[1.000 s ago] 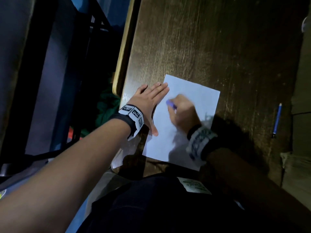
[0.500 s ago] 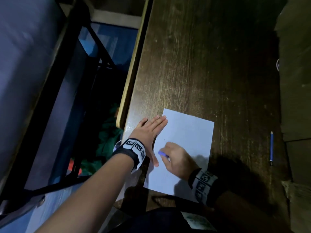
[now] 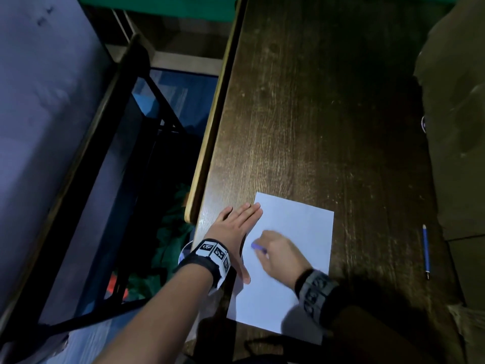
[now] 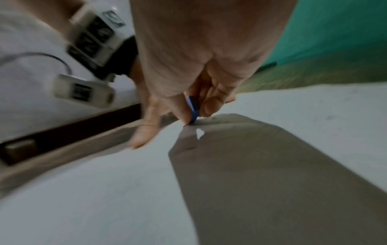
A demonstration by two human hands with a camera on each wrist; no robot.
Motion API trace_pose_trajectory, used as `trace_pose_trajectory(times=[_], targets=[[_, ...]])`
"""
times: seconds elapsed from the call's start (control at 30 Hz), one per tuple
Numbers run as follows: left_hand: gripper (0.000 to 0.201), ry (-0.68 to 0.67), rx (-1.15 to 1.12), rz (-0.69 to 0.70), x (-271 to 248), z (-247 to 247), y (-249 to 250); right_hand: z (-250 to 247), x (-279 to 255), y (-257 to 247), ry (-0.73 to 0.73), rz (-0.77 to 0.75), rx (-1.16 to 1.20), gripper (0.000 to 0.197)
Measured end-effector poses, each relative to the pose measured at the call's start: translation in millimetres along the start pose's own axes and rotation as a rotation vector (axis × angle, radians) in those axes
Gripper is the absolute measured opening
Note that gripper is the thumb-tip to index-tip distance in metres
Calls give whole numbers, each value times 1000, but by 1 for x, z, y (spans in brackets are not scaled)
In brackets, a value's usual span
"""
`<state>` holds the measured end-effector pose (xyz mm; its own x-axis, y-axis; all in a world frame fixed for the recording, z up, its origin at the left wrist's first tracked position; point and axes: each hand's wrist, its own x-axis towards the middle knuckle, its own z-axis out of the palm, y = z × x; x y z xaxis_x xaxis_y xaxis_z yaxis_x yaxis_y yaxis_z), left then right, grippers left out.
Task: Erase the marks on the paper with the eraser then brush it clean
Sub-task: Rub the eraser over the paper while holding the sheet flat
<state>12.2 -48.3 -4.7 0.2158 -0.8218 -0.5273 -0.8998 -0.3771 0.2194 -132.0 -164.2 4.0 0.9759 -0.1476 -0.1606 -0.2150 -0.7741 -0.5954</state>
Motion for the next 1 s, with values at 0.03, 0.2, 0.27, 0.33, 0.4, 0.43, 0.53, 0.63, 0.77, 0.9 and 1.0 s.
trace_pose_trajectory(times=[0.03, 0.2, 0.27, 0.33, 0.4, 0.43, 0.53, 0.63, 0.77, 0.9, 1.0], targets=[[170, -4, -4, 2, 0, -1, 0, -6, 12, 7, 104, 65, 13, 13], [170, -3, 17, -6, -1, -1, 1, 16, -1, -4, 173, 116, 42, 12], [170, 3, 28, -15, 0, 0, 1, 20, -24, -15, -38, -6, 40, 15], [171, 4, 16, -12, 1, 1, 0, 10, -17, -8, -121, -39, 8, 16], [171, 4, 4, -1, 1, 1, -1, -2, 7, 6, 47, 57, 6, 16], [171, 0, 0, 4, 1, 2, -2, -6, 18, 12, 171, 125, 13, 15], [171, 2, 10, 7, 1, 2, -1, 3, 15, 6, 279, 182, 42, 9], [171, 1, 25, -1, 1, 2, -1, 16, -20, -15, -10, -7, 34, 14], [172, 1, 5, 9, 2, 2, -3, -7, 7, 7, 54, 96, 19, 13], [173, 6, 9, 13, 2, 4, -3, 3, 11, 7, 271, 224, 58, 12], [173, 26, 20, 11, 2, 6, -4, 21, -26, -18, -20, -14, 38, 14]])
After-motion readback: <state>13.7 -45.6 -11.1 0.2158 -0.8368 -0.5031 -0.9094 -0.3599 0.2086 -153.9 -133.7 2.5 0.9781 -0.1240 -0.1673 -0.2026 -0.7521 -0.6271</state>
